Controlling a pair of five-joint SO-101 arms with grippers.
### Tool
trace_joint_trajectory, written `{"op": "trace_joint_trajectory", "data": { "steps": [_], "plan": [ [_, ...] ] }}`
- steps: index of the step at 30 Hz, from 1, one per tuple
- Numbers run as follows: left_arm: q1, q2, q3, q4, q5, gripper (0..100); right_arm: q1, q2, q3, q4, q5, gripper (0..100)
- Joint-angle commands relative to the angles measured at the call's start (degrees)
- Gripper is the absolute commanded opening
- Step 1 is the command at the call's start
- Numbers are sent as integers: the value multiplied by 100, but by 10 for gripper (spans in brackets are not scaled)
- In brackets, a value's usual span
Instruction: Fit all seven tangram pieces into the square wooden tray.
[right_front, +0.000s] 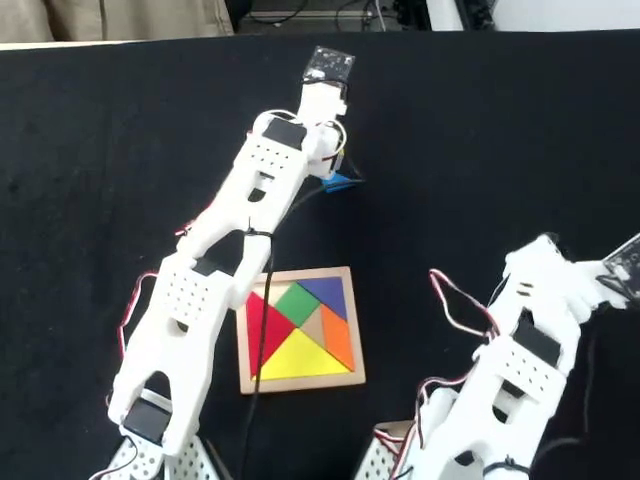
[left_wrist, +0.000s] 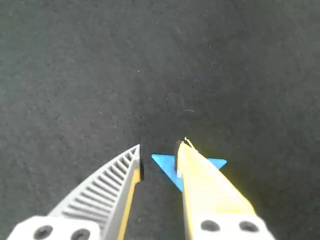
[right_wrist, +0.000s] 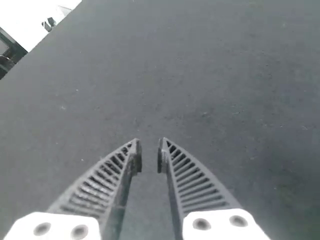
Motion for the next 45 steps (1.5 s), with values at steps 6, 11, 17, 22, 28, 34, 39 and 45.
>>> {"op": "trace_joint_trajectory", "data": {
  "steps": [6,11,17,22,28,34,39,45],
  "plan": [
    [31,-62,-760,1618,26,127,-747,1305,-1200,202,615,70],
    [57,352,-980,1196,-659,127,-1081,2800,-2563,1301,1073,70],
    [127,818,-1007,721,-527,127,-1081,4558,-4330,2558,1336,28],
    [84,668,-1622,1169,-141,127,-949,4725,-4576,2629,1292,15],
    [154,677,-2607,1635,-132,127,-1046,4171,-4022,2207,1327,18],
    [418,1389,-2501,44,-62,127,-1064,4127,-3899,2057,1336,18],
    [479,2127,-2624,-448,53,127,-1029,4127,-3881,2031,1486,18],
    [453,2207,-3363,800,35,127,-1037,4127,-3873,2031,1495,18]
  ]
}}
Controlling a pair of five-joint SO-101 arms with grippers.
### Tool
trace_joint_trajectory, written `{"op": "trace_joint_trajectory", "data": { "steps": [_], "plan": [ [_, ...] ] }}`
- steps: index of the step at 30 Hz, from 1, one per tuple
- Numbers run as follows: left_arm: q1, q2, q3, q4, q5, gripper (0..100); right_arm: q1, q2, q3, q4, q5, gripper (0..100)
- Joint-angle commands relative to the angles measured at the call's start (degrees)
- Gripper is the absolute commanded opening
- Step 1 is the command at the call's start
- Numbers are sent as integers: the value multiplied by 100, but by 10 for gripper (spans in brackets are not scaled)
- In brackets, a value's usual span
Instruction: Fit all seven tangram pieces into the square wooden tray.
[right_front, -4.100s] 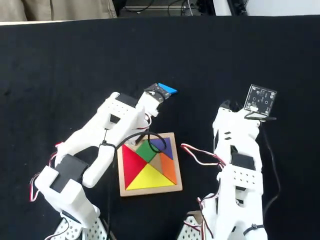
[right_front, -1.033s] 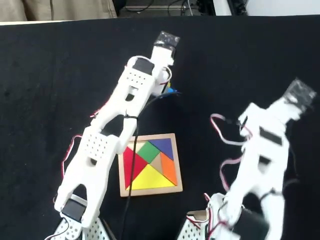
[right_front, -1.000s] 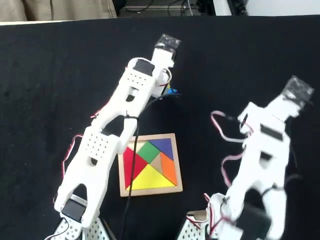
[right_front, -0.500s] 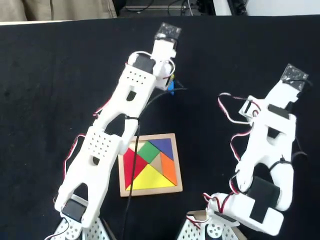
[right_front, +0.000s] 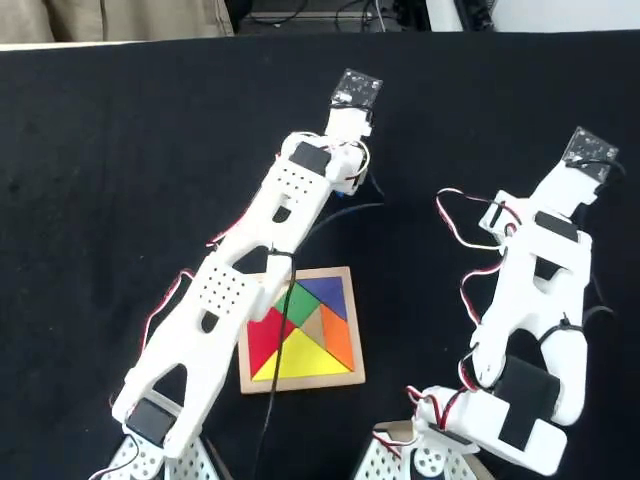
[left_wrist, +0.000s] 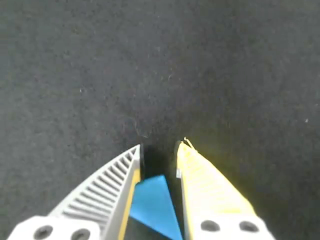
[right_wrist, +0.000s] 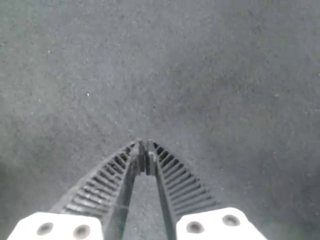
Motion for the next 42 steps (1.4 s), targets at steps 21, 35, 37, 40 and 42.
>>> {"op": "trace_joint_trajectory", "data": {
  "steps": [21,35,37,40,42],
  "plan": [
    [-488,-158,-963,4053,-3543,70,0,-268,-4,-79,62,18],
    [-338,-4914,4207,3982,-4554,65,-9,-268,-4,-70,62,18],
    [-549,-5635,4848,3675,-4519,68,-9,-268,-4,-70,62,18],
    [-840,-6409,5930,3244,-4492,70,-18,-268,-4,-70,62,18],
    [-884,-6760,6791,2919,-4668,79,-35,-268,-4,-70,62,18]
  ]
}}
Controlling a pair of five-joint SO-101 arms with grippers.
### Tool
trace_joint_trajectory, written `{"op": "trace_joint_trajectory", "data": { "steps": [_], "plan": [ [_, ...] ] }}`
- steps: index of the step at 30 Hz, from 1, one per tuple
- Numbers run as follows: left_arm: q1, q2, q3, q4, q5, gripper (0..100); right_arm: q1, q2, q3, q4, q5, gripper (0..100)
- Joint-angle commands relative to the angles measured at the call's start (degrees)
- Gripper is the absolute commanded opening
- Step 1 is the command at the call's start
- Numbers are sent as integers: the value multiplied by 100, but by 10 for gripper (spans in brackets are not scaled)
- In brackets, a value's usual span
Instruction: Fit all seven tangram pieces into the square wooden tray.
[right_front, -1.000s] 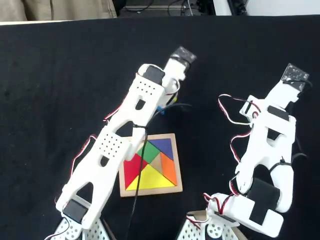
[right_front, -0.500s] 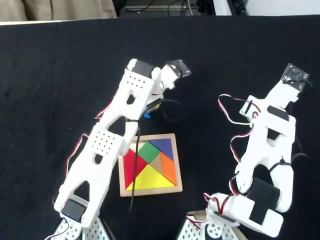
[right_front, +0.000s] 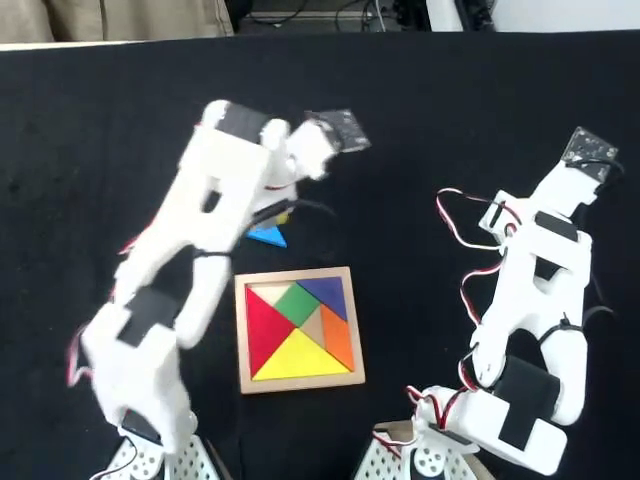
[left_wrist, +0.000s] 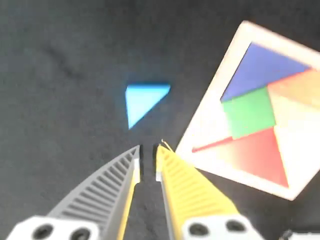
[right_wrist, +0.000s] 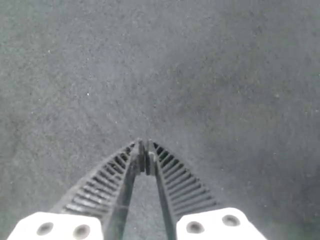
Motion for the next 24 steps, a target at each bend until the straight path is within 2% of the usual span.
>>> {"op": "trace_joint_trajectory", "data": {
  "steps": [1,5,8,11,17,24],
  "plan": [
    [-207,-1178,1877,-879,-308,99,-44,-268,-4,-70,44,18],
    [-207,-1574,3363,-2470,-413,239,-44,-268,-4,-70,53,18],
    [-66,-1688,3890,-3446,-659,238,-53,-268,4,-70,246,18],
    [75,-1591,4154,-4070,-914,238,-53,-268,4,-70,264,18],
    [-13,-1108,4057,-4677,-1029,238,-237,-268,4,-70,290,18],
    [-268,-651,3837,-4712,-1055,238,-290,-268,57,-114,299,18]
  ]
}}
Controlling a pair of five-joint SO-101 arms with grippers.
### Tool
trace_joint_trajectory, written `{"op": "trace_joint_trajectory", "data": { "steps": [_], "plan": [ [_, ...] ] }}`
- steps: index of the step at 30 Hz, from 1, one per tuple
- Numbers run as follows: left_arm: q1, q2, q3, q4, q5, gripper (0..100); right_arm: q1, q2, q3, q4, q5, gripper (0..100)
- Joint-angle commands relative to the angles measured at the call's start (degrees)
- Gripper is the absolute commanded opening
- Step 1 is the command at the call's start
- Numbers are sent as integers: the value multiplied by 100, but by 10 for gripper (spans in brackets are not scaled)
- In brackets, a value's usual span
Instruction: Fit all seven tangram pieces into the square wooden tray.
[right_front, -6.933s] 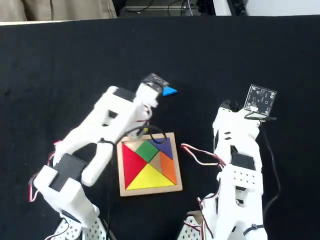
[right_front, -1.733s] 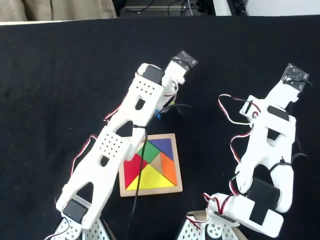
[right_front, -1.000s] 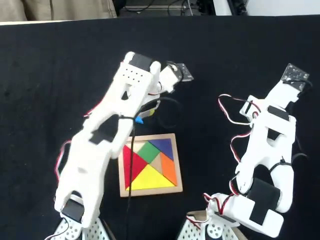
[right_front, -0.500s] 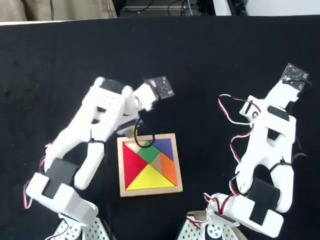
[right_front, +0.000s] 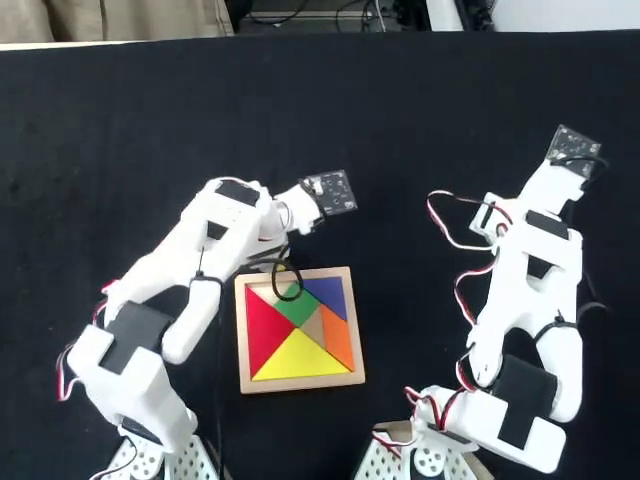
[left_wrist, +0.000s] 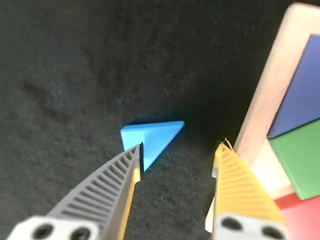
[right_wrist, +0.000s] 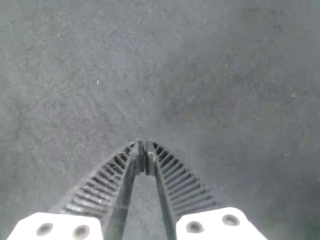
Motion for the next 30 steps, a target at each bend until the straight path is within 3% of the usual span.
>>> {"op": "trace_joint_trajectory", "data": {
  "steps": [1,30],
  "plan": [
    [-233,123,-365,-70,-62,238,-97,-259,-31,-114,70,18],
    [-198,598,-382,-721,-62,238,-114,-259,-4,-123,220,18]
  ]
}}
